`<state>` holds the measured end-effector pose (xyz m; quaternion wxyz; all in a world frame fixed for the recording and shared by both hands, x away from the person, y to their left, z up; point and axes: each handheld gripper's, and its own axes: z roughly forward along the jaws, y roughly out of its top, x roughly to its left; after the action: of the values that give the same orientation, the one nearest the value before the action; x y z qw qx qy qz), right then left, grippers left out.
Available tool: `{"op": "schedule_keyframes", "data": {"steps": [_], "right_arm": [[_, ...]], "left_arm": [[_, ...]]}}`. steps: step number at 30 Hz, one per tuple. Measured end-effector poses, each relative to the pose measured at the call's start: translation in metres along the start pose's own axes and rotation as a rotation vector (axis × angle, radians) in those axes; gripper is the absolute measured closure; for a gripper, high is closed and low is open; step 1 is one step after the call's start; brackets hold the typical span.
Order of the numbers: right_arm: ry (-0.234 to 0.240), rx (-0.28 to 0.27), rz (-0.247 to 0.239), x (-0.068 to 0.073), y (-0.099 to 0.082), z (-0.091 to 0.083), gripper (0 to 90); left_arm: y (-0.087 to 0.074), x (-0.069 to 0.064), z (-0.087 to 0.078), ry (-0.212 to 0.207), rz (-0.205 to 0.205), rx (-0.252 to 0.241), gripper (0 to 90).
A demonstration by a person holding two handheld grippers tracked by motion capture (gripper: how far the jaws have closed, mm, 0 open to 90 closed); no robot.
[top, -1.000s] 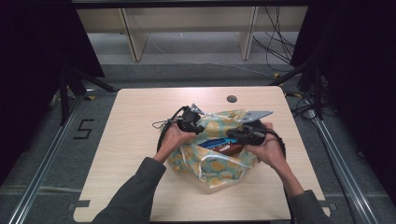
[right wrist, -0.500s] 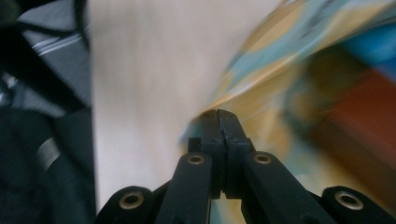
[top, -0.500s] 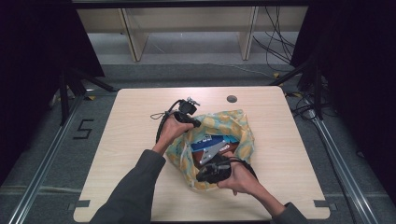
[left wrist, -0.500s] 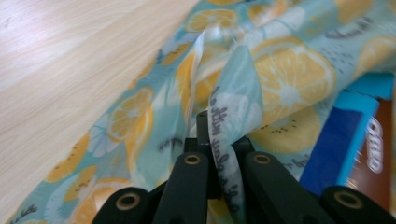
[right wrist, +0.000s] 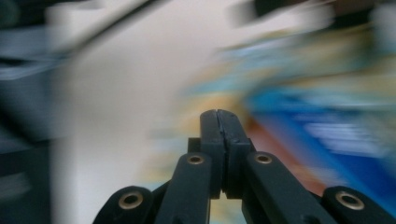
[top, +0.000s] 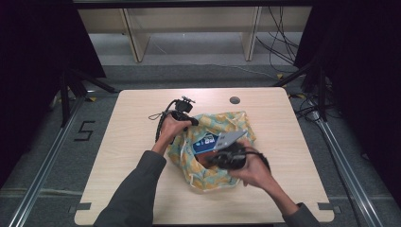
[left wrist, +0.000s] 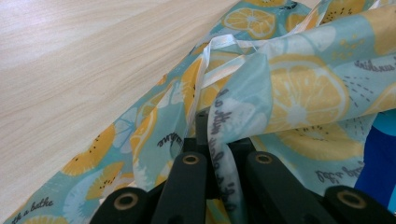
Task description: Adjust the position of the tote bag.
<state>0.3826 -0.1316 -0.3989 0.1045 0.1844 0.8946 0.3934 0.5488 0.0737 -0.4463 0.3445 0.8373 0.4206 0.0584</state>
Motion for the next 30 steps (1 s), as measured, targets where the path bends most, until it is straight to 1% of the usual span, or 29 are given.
{"op": "schedule_keyframes", "data": {"steps": [1,2,3,4,5,6,7,8,9,10,11,13,14,15,16,17,19,20,21,22,23,24,25,26,27,28,29,30], "right_arm": [[-0.081,0.001,0.021,-0.014,0.0,-0.005,90.0],[-0.095,0.017,0.045,-0.023,-0.002,-0.006,90.0],[-0.129,0.035,0.076,-0.032,-0.007,-0.005,90.0],[-0.174,0.059,0.09,-0.04,-0.013,-0.002,90.0],[-0.195,0.111,0.105,-0.046,-0.022,0.001,90.0],[-0.206,0.131,0.111,-0.049,-0.028,0.004,90.0],[-0.244,0.185,0.113,-0.053,-0.034,0.005,90.0],[-0.304,0.236,0.101,-0.057,-0.04,0.004,90.0],[-0.345,0.268,0.121,-0.062,-0.046,0.003,90.0],[-0.365,0.273,0.137,-0.069,-0.052,0.001,90.0],[-0.373,0.282,0.173,-0.078,-0.061,-0.003,90.0],[-0.407,0.29,0.212,-0.092,-0.072,-0.009,90.0],[-0.436,0.294,0.233,-0.099,-0.078,-0.012,90.0],[-0.464,0.313,0.241,-0.106,-0.085,-0.014,90.0],[-0.466,0.326,0.258,-0.113,-0.092,-0.013,90.0],[-0.452,0.328,0.275,-0.118,-0.101,-0.009,90.0],[-0.447,0.36,0.297,-0.121,-0.109,-0.003,90.0],[-0.431,0.374,0.311,-0.12,-0.111,-0.002,90.0],[-0.423,0.366,0.326,-0.118,-0.11,-0.002,90.0],[-0.416,0.36,0.305,-0.117,-0.107,-0.006,89.7],[-0.408,0.314,0.293,-0.114,-0.1,-0.014,89.2],[-0.397,0.285,0.271,-0.112,-0.096,-0.019,88.7],[-0.38,0.245,0.305,-0.106,-0.087,-0.027,88.2],[-0.365,0.201,0.27,-0.103,-0.08,-0.034,87.7],[-0.347,0.155,0.26,-0.098,-0.072,-0.039,87.5],[-0.333,0.113,0.267,-0.094,-0.066,-0.042,87.5],[-0.32,0.096,0.253,-0.091,-0.059,-0.045,87.5],[-0.323,0.07,0.231,-0.088,-0.054,-0.044,87.5]], "left_arm": [[0.0,0.0,0.001,-0.003,-0.006,-0.005,87.8],[0.0,0.002,0.0,-0.001,0.019,0.021,87.8],[0.0,0.002,0.0,-0.001,0.015,0.017,87.7],[0.0,0.001,0.001,-0.004,0.004,0.006,87.7],[0.0,0.0,0.002,-0.005,-0.009,-0.008,87.6],[0.0,0.002,0.001,-0.006,0.003,0.002,87.6],[0.0,0.002,0.001,-0.009,-0.005,-0.002,87.5],[0.0,0.005,-0.001,-0.009,0.029,0.029,87.5],[0.0,0.006,-0.001,-0.008,0.032,0.032,87.5],[0.0,0.007,-0.001,-0.007,0.03,0.032,87.3],[0.0,0.008,-0.001,-0.005,0.032,0.031,87.2],[0.0,0.008,-0.002,-0.003,0.023,0.027,87.3],[0.0,0.008,-0.002,0.002,0.029,0.03,87.4],[0.0,0.009,-0.003,0.003,0.038,0.038,87.4],[0.0,0.009,-0.003,0.0,0.037,0.039,87.2],[0.0,0.008,-0.002,0.001,0.039,0.04,86.8],[0.0,0.006,-0.001,0.005,0.044,0.042,86.2],[0.0,0.005,-0.001,0.008,0.046,0.042,86.3],[0.0,0.004,0.0,0.011,0.037,0.031,86.3],[0.001,0.004,-0.002,0.009,0.057,0.042,86.2],[0.001,0.004,-0.003,0.007,0.057,0.041,85.7],[0.001,0.002,-0.003,0.005,0.05,0.024,85.1],[0.002,0.002,-0.005,0.005,0.069,0.036,84.5],[0.003,0.0,-0.005,0.008,0.07,0.031,84.1],[0.003,-0.004,-0.005,0.018,0.064,0.013,83.9],[0.005,-0.006,-0.006,0.02,0.067,0.005,83.4],[0.006,-0.007,-0.007,0.02,0.083,0.012,82.4],[0.007,-0.01,-0.007,0.026,0.068,-0.006,80.5]]}}
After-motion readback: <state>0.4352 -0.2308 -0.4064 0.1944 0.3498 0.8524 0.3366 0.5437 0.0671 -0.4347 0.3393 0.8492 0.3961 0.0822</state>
